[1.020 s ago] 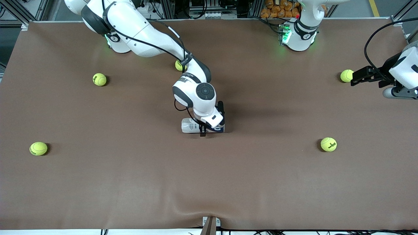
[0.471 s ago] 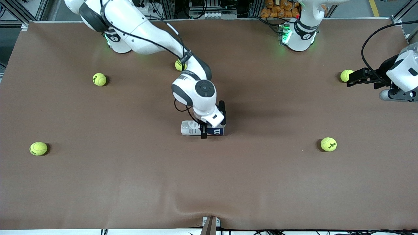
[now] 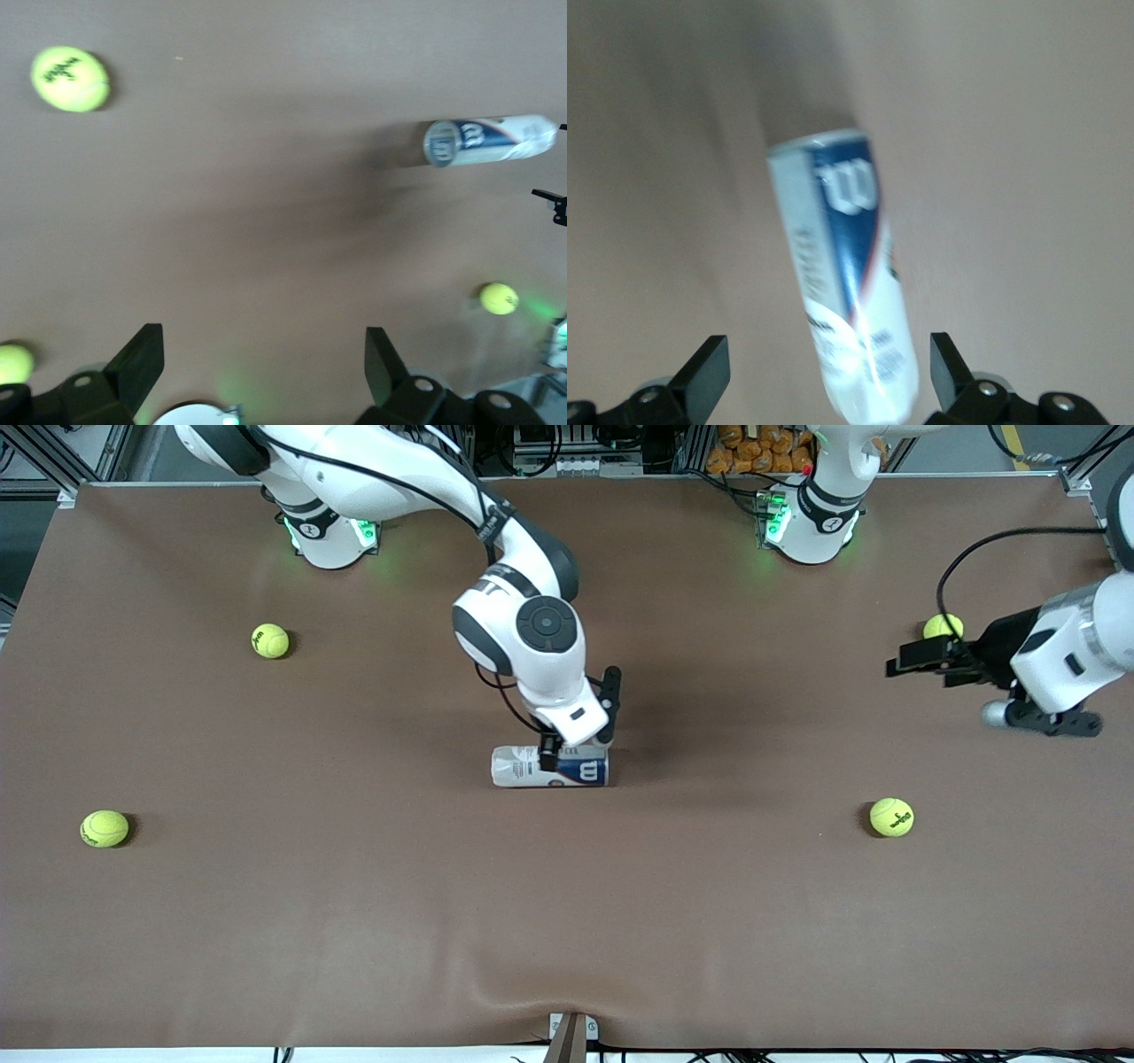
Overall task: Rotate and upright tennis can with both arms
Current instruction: 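Release the can lying down and withdraw the right gripper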
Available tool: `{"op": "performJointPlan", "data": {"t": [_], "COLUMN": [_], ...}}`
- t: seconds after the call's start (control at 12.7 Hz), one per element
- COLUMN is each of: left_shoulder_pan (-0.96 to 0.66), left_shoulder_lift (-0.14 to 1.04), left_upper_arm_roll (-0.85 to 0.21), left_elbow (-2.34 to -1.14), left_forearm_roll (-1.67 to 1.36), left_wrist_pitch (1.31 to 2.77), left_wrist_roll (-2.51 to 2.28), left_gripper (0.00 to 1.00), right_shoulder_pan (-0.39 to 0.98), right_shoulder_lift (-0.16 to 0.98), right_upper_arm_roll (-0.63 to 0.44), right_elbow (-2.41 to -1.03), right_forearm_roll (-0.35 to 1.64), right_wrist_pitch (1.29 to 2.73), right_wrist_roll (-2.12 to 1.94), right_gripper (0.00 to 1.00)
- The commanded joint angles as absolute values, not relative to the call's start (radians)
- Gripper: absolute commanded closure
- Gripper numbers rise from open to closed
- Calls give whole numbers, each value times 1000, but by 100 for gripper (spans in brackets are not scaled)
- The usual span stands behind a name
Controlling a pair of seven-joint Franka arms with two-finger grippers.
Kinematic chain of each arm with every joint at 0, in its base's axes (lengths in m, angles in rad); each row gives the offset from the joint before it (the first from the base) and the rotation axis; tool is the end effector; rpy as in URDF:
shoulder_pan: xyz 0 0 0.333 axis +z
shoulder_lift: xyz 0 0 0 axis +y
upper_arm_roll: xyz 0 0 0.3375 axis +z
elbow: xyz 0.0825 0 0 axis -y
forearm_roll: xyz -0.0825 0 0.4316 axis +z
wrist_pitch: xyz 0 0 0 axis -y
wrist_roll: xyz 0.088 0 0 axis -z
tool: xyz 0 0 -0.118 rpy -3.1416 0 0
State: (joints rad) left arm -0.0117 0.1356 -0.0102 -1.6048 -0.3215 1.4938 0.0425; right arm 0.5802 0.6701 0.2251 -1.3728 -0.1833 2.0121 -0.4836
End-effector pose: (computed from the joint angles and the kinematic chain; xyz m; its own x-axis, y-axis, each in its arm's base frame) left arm 0.6233 -0.0526 0.5351 0.9702 -0.0861 -0.2267 -0.0086 -0.9465 0.3227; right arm 0.5743 0.5299 0.3120 0.2462 0.9689 -0.0240 0.9692 -0.2458 0.0162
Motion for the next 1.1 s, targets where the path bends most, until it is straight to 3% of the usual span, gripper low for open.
{"op": "performJointPlan", "data": {"t": [0.0,0.47,0.78,1.02], "left_shoulder_pan": [-2,-17,-17,-11], "left_shoulder_lift": [188,296,304,291], "left_upper_arm_roll": [-15,-29,-75,-113], "left_elbow": [-1594,-1600,-1629,-1706], "left_forearm_roll": [-394,-549,-569,-607], "left_wrist_pitch": [1511,1565,1578,1673], "left_wrist_roll": [81,133,133,152], "left_gripper": [0,0,0,0], "right_shoulder_pan": [519,286,82,20], "right_shoulder_lift": [617,531,479,388], "right_upper_arm_roll": [230,230,239,145], "right_elbow": [-1396,-1390,-1387,-1396], "right_forearm_roll": [-166,-161,-135,-22], "right_wrist_pitch": [1977,1876,1820,1711], "right_wrist_roll": [-378,-221,-225,-224], "right_gripper": [0,0,0,0]}}
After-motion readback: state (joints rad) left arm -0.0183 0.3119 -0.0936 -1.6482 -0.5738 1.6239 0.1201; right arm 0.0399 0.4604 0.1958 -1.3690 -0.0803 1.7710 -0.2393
